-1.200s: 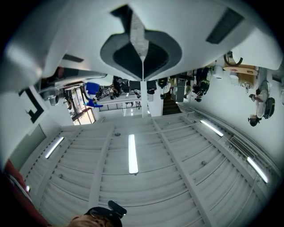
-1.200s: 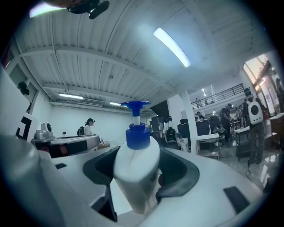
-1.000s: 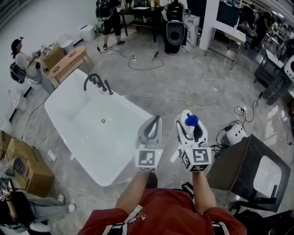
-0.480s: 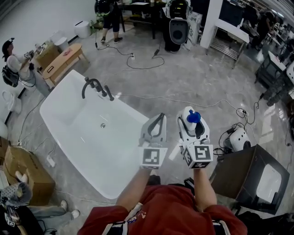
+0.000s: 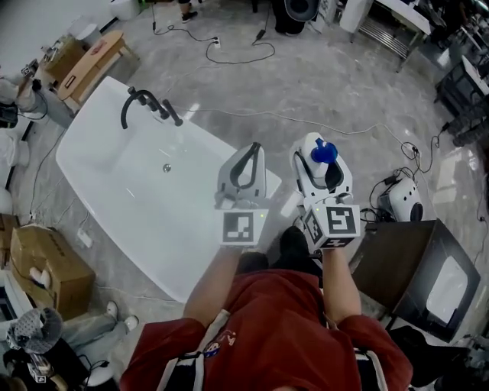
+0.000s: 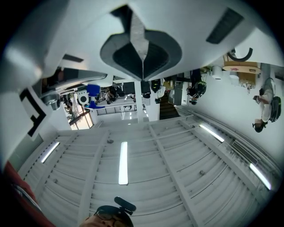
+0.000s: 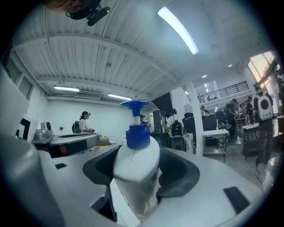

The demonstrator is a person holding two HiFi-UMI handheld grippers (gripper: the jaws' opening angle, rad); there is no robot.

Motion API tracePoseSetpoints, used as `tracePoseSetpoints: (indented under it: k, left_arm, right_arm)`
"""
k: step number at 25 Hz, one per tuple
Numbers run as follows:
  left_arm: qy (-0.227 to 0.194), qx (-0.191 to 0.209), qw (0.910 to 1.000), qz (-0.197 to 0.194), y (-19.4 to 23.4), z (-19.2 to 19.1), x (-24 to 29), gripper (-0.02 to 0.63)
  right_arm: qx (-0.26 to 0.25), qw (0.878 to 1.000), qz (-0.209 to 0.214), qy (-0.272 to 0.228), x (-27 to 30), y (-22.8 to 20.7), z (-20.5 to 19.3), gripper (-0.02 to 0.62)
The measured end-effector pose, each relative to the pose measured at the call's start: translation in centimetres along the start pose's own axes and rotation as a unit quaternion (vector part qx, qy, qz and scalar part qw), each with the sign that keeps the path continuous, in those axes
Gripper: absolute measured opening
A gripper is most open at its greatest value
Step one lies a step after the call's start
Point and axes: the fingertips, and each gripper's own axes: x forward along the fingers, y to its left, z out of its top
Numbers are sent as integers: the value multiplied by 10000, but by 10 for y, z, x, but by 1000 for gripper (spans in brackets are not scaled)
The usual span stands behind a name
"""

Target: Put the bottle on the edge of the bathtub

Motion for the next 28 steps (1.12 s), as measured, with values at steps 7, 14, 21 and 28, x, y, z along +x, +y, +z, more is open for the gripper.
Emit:
tracePoseSetpoints:
  k: [7,14,21,28]
  left_arm:
    - [-133,-83,9992,367,19,-17,25,18]
    - [11,-110,9981,599,34,-45,34,18]
    - [204,-201,9966,776,42,-76,32,18]
    - [266,-356,9947,929,44,-98,24,18]
  right_arm:
    - [189,9980,602,26,42,-1,-35,281]
    - [494,9920,1104,357,70,12,-92,281]
    - [455,9880,1306,683,85,22,-155,281]
    - [261,9834,1445,1064,89,26,-216,281]
